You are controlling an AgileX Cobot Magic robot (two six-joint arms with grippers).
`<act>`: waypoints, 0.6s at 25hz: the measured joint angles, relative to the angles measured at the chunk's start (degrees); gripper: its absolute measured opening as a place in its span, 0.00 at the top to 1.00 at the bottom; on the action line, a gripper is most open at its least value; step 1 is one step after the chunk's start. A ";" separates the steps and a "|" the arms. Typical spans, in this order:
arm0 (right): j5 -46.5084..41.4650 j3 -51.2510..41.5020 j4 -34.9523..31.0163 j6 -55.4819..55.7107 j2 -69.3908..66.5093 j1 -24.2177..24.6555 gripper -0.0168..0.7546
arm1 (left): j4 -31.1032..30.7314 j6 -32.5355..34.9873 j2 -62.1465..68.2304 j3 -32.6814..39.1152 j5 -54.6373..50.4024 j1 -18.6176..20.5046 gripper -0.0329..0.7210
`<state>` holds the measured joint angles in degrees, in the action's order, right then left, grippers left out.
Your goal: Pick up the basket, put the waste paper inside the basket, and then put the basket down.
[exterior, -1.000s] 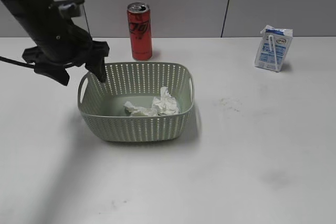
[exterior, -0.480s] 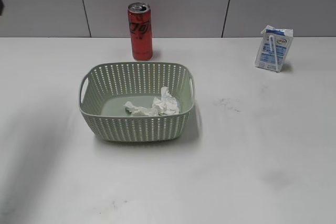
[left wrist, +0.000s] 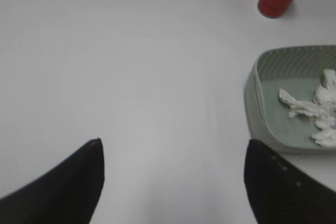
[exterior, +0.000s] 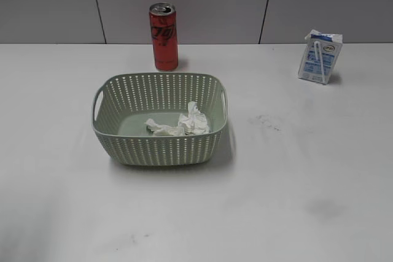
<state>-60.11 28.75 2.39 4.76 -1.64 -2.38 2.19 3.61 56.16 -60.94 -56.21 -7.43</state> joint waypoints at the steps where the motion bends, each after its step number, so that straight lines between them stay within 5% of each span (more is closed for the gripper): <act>1: 0.00 0.00 0.00 0.00 0.00 0.00 0.24 | 0.92 0.12 -3.03 3.00 0.30 0.00 0.13; 10: 0.00 0.00 0.00 0.04 0.00 0.00 0.24 | 4.85 0.52 -28.90 25.13 1.10 0.00 0.16; 15: 0.00 0.00 0.00 0.04 0.00 0.00 0.24 | 4.74 0.59 -41.40 31.27 0.33 0.00 0.17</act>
<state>-60.11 28.75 2.39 4.80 -1.64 -2.38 6.94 4.20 14.76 -29.67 -55.87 -7.43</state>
